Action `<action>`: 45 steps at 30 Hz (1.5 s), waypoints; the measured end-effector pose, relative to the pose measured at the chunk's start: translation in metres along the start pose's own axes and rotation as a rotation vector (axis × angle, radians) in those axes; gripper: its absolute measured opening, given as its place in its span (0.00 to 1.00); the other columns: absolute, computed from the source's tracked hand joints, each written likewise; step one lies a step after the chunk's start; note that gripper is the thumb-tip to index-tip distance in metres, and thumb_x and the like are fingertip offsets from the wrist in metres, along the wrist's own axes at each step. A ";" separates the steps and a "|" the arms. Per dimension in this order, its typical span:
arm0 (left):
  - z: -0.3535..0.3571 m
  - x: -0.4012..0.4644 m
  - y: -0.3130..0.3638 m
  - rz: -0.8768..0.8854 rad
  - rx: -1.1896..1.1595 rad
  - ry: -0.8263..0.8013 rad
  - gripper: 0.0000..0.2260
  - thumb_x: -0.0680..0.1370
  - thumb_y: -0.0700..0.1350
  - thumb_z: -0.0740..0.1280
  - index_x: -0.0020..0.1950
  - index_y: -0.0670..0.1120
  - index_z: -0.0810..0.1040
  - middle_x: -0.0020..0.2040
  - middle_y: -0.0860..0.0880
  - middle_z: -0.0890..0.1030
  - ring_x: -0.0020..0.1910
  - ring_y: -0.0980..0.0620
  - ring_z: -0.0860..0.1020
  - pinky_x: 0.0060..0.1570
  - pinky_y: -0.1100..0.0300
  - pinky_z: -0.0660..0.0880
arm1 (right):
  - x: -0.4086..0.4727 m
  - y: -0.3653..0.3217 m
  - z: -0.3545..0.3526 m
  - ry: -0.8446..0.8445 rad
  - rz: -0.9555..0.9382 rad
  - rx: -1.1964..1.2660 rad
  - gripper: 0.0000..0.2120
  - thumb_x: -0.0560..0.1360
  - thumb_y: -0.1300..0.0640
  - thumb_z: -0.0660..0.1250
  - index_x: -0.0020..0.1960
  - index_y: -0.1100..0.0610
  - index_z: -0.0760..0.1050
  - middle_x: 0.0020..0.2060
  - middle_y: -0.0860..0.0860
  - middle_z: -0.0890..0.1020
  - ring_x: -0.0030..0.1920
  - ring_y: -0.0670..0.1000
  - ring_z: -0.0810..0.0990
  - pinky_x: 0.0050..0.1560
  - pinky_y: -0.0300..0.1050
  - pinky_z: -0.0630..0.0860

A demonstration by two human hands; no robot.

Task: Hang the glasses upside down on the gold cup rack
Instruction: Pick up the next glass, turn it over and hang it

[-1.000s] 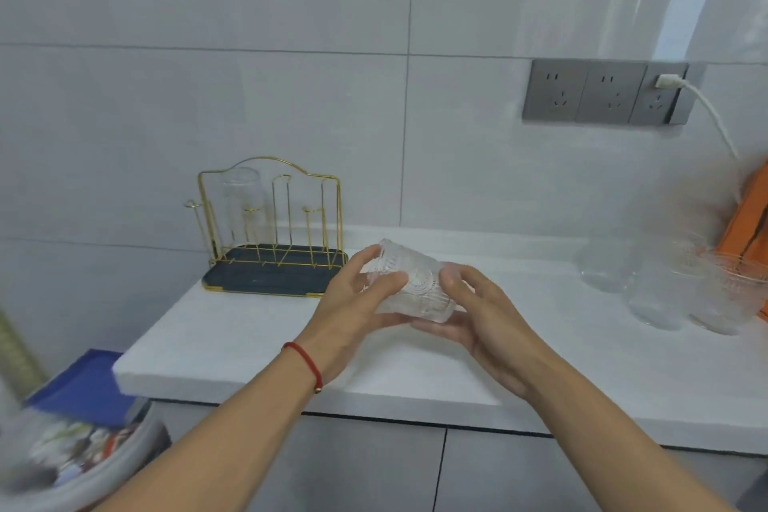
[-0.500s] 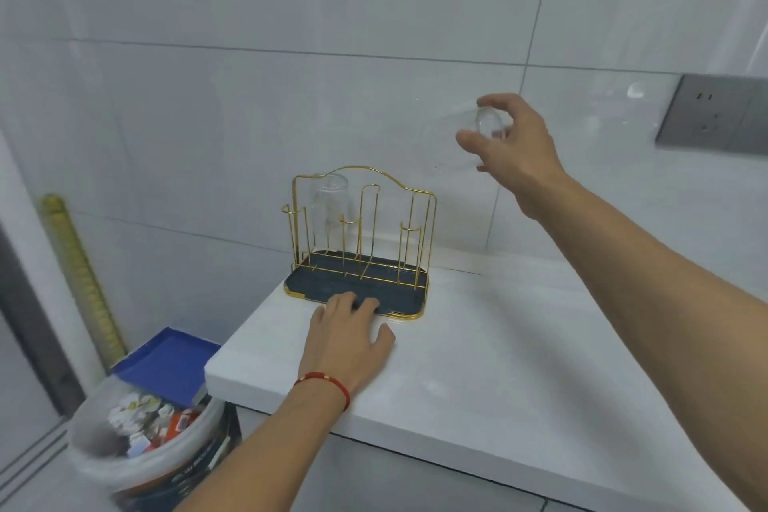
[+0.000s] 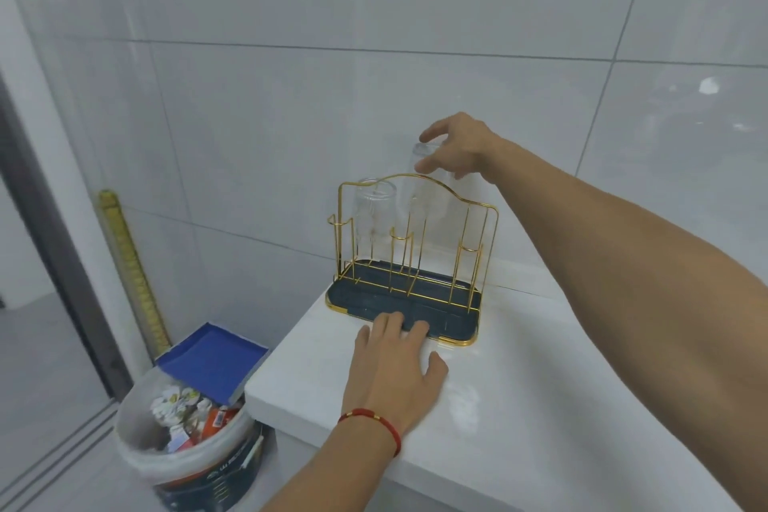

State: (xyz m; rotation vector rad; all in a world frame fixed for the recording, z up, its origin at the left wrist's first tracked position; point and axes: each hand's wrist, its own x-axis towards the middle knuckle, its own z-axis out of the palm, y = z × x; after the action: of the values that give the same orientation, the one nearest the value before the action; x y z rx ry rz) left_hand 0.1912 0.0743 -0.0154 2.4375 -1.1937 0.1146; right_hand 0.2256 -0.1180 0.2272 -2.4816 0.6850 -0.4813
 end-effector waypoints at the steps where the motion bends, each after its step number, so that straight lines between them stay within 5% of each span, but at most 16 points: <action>1: 0.000 0.000 0.000 0.000 0.000 0.000 0.22 0.79 0.59 0.55 0.72 0.54 0.68 0.73 0.48 0.69 0.74 0.47 0.62 0.74 0.46 0.61 | 0.005 0.002 0.003 -0.041 0.001 -0.001 0.30 0.70 0.54 0.81 0.71 0.50 0.78 0.69 0.58 0.76 0.57 0.62 0.83 0.59 0.55 0.84; 6: 0.001 -0.001 0.000 0.000 0.011 0.007 0.23 0.79 0.58 0.54 0.73 0.54 0.67 0.73 0.48 0.68 0.74 0.47 0.62 0.75 0.45 0.61 | 0.025 0.014 0.010 -0.233 0.039 0.072 0.25 0.67 0.59 0.83 0.62 0.49 0.83 0.59 0.53 0.82 0.59 0.60 0.82 0.56 0.56 0.85; 11: 0.002 0.000 0.000 -0.007 0.002 0.006 0.23 0.79 0.58 0.54 0.73 0.54 0.67 0.74 0.48 0.68 0.74 0.47 0.62 0.75 0.45 0.61 | 0.040 0.025 0.021 -0.417 0.088 0.069 0.29 0.63 0.61 0.85 0.63 0.52 0.83 0.65 0.55 0.80 0.65 0.61 0.79 0.59 0.59 0.84; 17: 0.002 0.001 -0.001 -0.010 0.007 0.006 0.24 0.79 0.59 0.53 0.73 0.54 0.67 0.73 0.48 0.69 0.74 0.46 0.63 0.74 0.44 0.61 | 0.043 0.036 0.024 -0.504 -0.016 0.027 0.49 0.45 0.41 0.87 0.65 0.47 0.80 0.66 0.47 0.78 0.68 0.56 0.76 0.65 0.54 0.79; 20: 0.003 0.000 -0.001 -0.012 0.008 0.007 0.23 0.79 0.59 0.54 0.73 0.54 0.67 0.73 0.47 0.68 0.74 0.46 0.63 0.75 0.44 0.61 | 0.042 0.037 0.026 -0.527 -0.033 0.061 0.43 0.57 0.37 0.84 0.69 0.47 0.78 0.68 0.46 0.76 0.71 0.54 0.73 0.64 0.50 0.78; 23: 0.003 0.001 0.000 -0.013 0.005 0.014 0.23 0.79 0.58 0.54 0.72 0.54 0.67 0.73 0.48 0.68 0.74 0.47 0.63 0.74 0.44 0.62 | 0.041 0.034 0.028 -0.546 -0.019 0.086 0.26 0.78 0.41 0.71 0.73 0.47 0.76 0.71 0.47 0.74 0.70 0.53 0.73 0.63 0.51 0.78; 29: 0.003 0.000 0.000 -0.016 -0.007 0.018 0.23 0.79 0.58 0.55 0.72 0.54 0.68 0.73 0.48 0.69 0.73 0.47 0.63 0.74 0.45 0.62 | 0.040 0.032 0.032 -0.546 0.006 0.166 0.18 0.82 0.53 0.66 0.72 0.46 0.78 0.72 0.48 0.74 0.70 0.53 0.73 0.72 0.57 0.74; 36: 0.000 0.001 -0.003 0.012 -0.012 0.057 0.21 0.78 0.57 0.56 0.70 0.53 0.70 0.69 0.49 0.72 0.70 0.49 0.66 0.71 0.50 0.65 | 0.023 0.038 0.017 -0.291 -0.011 0.309 0.17 0.83 0.62 0.58 0.63 0.54 0.83 0.65 0.51 0.81 0.67 0.52 0.78 0.58 0.47 0.77; 39: -0.003 0.000 -0.002 0.017 -0.035 0.067 0.21 0.78 0.57 0.57 0.70 0.53 0.71 0.68 0.50 0.72 0.69 0.50 0.66 0.69 0.51 0.65 | -0.006 0.048 -0.001 -0.099 -0.073 0.362 0.17 0.82 0.64 0.57 0.61 0.57 0.84 0.64 0.53 0.82 0.66 0.54 0.80 0.65 0.51 0.78; 45: -0.013 -0.006 0.003 0.036 -0.077 0.090 0.20 0.78 0.56 0.59 0.68 0.52 0.74 0.67 0.49 0.74 0.68 0.49 0.68 0.67 0.51 0.67 | -0.110 0.098 -0.023 0.315 -0.137 0.354 0.17 0.78 0.67 0.59 0.55 0.55 0.85 0.51 0.51 0.86 0.55 0.53 0.84 0.60 0.48 0.80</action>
State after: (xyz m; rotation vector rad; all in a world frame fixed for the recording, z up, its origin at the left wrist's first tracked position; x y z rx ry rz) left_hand 0.1864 0.0821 -0.0043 2.3199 -1.1810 0.1829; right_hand 0.0899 -0.1379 0.1692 -2.1450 0.4950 -0.9712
